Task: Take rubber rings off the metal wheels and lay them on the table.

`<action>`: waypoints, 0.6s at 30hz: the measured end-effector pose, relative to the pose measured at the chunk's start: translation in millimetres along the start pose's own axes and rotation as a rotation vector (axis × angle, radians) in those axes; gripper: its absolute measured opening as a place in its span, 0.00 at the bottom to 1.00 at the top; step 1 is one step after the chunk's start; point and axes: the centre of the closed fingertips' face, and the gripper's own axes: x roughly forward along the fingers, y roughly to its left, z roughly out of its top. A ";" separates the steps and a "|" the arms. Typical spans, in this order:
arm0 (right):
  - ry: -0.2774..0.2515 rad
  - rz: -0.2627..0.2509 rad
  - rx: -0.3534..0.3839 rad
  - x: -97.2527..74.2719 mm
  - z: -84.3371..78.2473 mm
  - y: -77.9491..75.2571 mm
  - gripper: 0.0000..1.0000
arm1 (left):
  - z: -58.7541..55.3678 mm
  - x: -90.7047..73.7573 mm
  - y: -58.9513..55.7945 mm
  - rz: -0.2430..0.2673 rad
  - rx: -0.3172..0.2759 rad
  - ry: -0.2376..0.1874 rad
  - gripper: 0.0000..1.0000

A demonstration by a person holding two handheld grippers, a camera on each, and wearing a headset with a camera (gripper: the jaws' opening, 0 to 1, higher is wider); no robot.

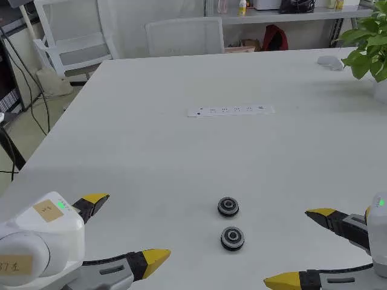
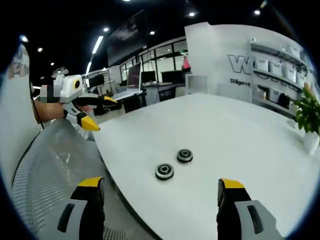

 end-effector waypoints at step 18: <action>0.003 0.006 -0.003 0.9 -1.0 0.8 0.92 | -2.5 -0.8 -0.5 -0.009 0.010 0.015 0.85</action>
